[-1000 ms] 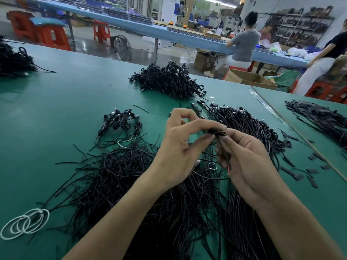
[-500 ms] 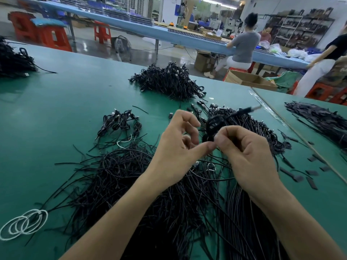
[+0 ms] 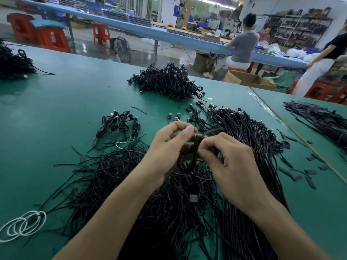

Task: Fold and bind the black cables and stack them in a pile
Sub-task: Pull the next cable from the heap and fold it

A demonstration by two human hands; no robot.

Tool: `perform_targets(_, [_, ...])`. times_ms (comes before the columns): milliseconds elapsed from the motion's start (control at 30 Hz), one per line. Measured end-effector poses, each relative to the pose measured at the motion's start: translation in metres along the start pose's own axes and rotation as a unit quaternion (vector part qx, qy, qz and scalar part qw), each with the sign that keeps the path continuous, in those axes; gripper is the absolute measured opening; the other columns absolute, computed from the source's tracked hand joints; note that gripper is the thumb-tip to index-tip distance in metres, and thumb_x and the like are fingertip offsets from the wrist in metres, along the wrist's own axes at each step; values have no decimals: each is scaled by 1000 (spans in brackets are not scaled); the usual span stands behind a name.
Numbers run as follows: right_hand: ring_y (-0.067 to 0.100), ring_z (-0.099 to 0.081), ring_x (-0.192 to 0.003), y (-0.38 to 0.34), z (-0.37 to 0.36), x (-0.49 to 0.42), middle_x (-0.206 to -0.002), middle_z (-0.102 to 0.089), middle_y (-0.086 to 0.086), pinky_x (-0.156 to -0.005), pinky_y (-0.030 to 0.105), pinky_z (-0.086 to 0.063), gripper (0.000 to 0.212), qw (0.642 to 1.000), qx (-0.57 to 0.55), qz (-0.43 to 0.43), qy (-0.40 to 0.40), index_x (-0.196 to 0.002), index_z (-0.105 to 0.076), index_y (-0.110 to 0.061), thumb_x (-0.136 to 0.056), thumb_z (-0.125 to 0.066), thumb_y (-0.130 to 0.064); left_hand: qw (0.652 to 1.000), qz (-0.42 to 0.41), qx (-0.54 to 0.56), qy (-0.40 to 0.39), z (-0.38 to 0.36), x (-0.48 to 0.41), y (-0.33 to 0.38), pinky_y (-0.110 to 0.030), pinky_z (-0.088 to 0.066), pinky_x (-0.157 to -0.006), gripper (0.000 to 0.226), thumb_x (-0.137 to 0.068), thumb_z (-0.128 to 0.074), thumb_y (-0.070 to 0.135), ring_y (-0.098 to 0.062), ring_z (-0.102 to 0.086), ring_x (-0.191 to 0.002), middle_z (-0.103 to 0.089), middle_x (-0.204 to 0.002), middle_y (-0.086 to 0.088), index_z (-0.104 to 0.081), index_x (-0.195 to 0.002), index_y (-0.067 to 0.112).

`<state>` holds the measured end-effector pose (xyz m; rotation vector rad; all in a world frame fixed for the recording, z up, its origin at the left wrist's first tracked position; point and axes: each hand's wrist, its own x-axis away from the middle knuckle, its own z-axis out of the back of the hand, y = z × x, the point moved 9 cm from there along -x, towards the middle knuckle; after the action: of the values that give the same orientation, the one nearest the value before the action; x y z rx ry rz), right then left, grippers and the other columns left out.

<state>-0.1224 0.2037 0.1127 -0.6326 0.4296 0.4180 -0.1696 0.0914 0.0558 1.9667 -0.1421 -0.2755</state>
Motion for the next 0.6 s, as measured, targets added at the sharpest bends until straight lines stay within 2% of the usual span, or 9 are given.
perform_targets(67, [7,-57,-80,10,-2,1,-85,-60,-13,-68,35,-50,7,1000,15,-24,1,-86,-67,-23,-93,-64,-22,997,1,74,-14,-4,0,4,-31,-58,-74,14,-98,-53,24,-22,-70,-82,-76,-93,-9,-62,-97,13])
perform_targets(100, [7,-58,-80,15,-3,1,-86,-61,-13,-69,33,-51,8,999,7,-41,2,-87,-67,-23,-93,-65,-19,995,-7,97,-20,-6,1,8,-33,-57,-78,16,-94,-53,28,-23,-71,-85,-76,-94,-11,-62,-97,14])
perform_targets(167, [3,-60,-82,24,-4,1,-87,-65,-13,-70,15,-48,13,997,-36,-70,10,-87,-68,-24,-92,-68,-12,993,-26,109,-25,-7,3,14,-37,-55,-83,20,-90,-54,31,-24,-71,-87,-77,-89,-10,-60,-98,14])
perform_targets(200, [2,-61,-83,28,-4,1,-86,-67,-13,-70,11,-46,15,995,-56,-82,15,-88,-70,-24,-91,-68,-10,994,-36,103,-23,-7,4,15,-36,-56,-84,20,-89,-55,31,-24,-72,-86,-77,-84,-9,-59,-99,14])
perform_targets(267, [2,-63,-83,34,-6,1,-87,-70,-12,-71,13,-49,12,991,-85,-103,9,-93,-73,-22,-91,-69,-11,996,-60,70,-14,-8,5,17,-33,-58,-85,20,-90,-60,28,-26,-74,-87,-76,-78,-8,-55,-101,12])
perform_targets(333, [3,-67,-83,41,-9,0,-87,-73,-12,-77,29,-56,8,985,-117,-126,1,-95,-74,-21,-92,-69,-17,994,-110,-18,5,-6,7,22,-34,-58,-87,24,-90,-70,25,-32,-74,-85,-74,-72,-6,-54,-104,14])
perform_targets(433, [15,-68,-74,44,-5,-2,-78,-72,-5,-72,45,-56,9,984,-126,-126,12,-87,-73,-20,-92,-68,-25,979,-167,-114,19,-7,10,27,-37,-59,-82,38,-77,-80,26,-29,-73,-73,-72,-65,-4,-53,-102,21])
perform_targets(500, [15,-66,-71,46,-1,-2,-75,-71,-4,-70,42,-56,9,984,-124,-124,26,-85,-72,-21,-93,-67,-19,971,-192,-143,19,-9,11,28,-34,-59,-84,41,-73,-84,25,-21,-75,-78,-71,-65,-2,-51,-97,24])
perform_targets(600, [5,-60,-63,52,5,-2,-70,-69,-10,-60,25,-49,15,982,-126,-132,52,-82,-71,-24,-93,-67,-15,956,-223,-189,11,-14,15,28,-30,-58,-83,43,-74,-86,16,-14,-75,-88,-73,-70,-2,-48,-93,27])
